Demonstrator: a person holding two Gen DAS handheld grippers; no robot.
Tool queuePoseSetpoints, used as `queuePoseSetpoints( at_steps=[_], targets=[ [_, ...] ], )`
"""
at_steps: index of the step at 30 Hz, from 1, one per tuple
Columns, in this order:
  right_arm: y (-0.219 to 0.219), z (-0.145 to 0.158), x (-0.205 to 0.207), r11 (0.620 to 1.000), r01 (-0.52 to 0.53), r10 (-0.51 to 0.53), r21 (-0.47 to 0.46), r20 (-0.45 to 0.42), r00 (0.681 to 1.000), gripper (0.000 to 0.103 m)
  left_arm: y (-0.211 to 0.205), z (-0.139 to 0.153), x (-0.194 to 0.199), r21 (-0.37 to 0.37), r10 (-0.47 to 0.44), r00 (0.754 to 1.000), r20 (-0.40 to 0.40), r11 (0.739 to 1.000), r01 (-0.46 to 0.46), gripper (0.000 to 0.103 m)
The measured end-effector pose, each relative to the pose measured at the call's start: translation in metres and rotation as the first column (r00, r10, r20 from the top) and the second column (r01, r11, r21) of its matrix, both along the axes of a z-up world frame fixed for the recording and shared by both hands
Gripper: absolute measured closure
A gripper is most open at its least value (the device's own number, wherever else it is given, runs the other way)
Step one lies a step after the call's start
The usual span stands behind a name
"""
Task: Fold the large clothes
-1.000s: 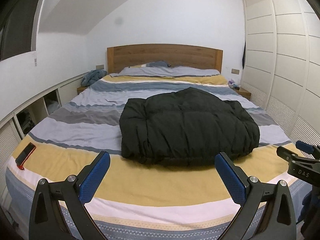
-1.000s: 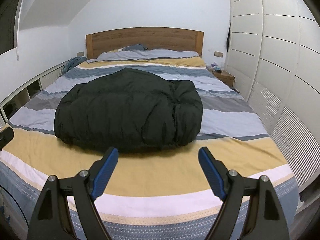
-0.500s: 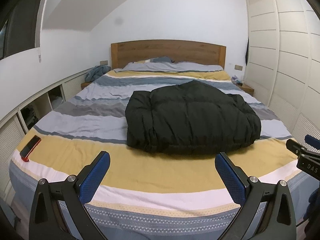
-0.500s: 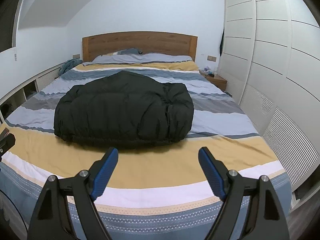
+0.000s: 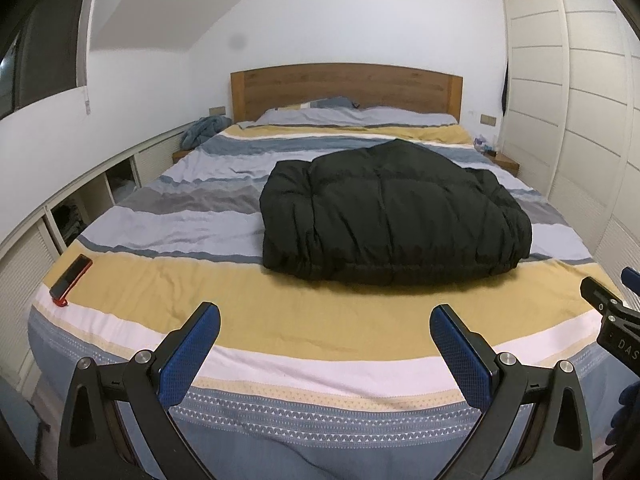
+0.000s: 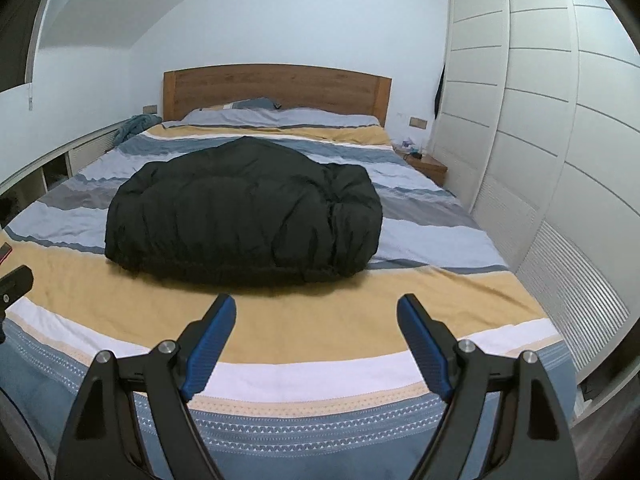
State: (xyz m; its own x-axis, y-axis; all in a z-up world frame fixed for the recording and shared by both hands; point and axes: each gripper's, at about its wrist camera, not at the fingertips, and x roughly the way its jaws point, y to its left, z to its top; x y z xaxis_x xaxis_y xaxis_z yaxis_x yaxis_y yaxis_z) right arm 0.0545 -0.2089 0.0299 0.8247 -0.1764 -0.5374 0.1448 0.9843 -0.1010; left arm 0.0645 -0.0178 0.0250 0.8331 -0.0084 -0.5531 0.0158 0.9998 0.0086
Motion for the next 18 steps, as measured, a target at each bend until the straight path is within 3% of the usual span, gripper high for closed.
queuePoseSetpoints(
  at_steps=[9, 18],
  targets=[
    [-0.007, -0.015, 0.006, 1.000, -0.017, 0.018, 0.016, -0.021, 1.000, 0.019, -0.009, -0.022, 0.014, 0.012, 0.000, 0.998, -0.060, 1.000, 0.001, 0.000],
    [-0.001, -0.031, 0.087, 0.997, -0.076, 0.077, 0.022, -0.064, 0.995, 0.019, -0.013, -0.029, 0.099, 0.030, -0.004, 0.997, -0.083, 1.000, 0.007, 0.001]
  ],
)
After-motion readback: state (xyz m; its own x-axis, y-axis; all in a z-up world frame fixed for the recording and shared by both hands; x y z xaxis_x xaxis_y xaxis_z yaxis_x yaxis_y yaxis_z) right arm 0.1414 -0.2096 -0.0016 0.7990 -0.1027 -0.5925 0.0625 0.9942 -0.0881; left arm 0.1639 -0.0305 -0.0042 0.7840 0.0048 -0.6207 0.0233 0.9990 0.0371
